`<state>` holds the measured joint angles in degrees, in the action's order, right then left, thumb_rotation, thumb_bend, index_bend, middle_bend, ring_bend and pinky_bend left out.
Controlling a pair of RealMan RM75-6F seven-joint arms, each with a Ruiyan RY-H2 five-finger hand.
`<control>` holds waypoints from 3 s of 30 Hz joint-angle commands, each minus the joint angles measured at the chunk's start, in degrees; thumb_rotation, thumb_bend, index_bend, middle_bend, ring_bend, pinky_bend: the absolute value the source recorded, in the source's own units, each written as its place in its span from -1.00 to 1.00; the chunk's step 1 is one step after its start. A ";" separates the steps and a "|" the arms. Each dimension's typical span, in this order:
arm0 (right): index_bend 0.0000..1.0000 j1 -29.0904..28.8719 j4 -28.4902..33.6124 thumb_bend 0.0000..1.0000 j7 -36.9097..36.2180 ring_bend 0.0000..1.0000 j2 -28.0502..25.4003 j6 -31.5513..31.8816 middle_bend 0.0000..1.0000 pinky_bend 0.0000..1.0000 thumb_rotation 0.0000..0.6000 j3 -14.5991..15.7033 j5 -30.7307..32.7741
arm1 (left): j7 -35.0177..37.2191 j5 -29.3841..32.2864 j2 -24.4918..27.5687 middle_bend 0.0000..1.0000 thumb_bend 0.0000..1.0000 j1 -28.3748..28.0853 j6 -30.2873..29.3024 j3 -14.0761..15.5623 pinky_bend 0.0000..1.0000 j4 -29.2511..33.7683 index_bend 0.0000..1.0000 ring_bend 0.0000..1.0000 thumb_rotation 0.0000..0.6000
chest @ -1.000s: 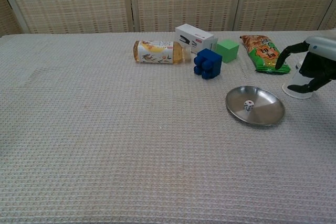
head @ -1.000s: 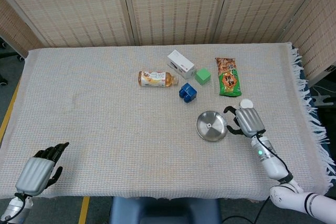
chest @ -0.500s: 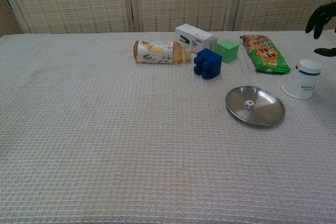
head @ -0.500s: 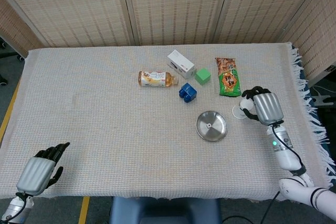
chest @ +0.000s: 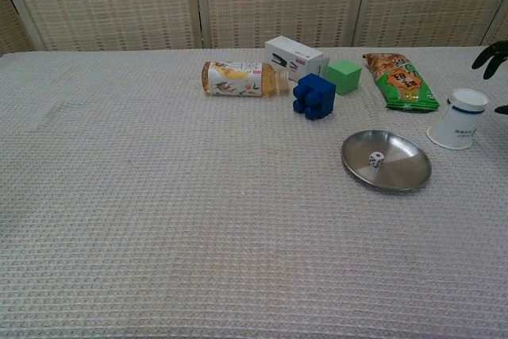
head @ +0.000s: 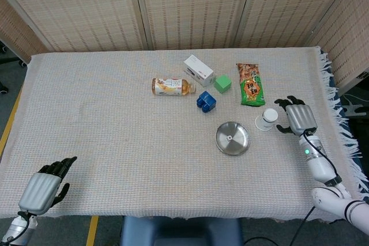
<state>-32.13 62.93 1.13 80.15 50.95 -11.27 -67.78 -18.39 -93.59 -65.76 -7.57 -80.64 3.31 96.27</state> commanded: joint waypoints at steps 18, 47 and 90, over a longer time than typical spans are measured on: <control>-0.45 -1.96 -9.85 -0.78 -8.00 -0.79 6.20 -3.39 -0.47 -0.45 1.00 1.49 -3.47 | -0.03 -0.06 0.01 -0.66 -0.09 0.01 -0.06 0.05 -0.23 -0.01 -0.80 -0.51 1.00; 0.07 1.07 16.83 -0.78 -10.95 -0.38 -3.02 7.16 -0.15 -0.02 1.00 1.60 -9.80 | -0.21 0.28 -0.01 -0.66 -0.09 -0.19 0.43 0.03 -0.23 0.07 -0.80 -0.51 1.00; 0.08 -4.25 1.15 -0.78 -27.70 -0.36 6.15 -3.76 -0.13 -0.02 1.00 5.42 -13.07 | -0.10 0.31 0.30 -0.66 -0.09 -0.09 0.35 0.13 -0.23 0.37 -0.80 -0.51 1.00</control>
<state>-35.83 62.43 -24.27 87.85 48.54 -6.71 -79.47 -18.49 -93.27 -65.46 -7.66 -80.29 3.44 96.63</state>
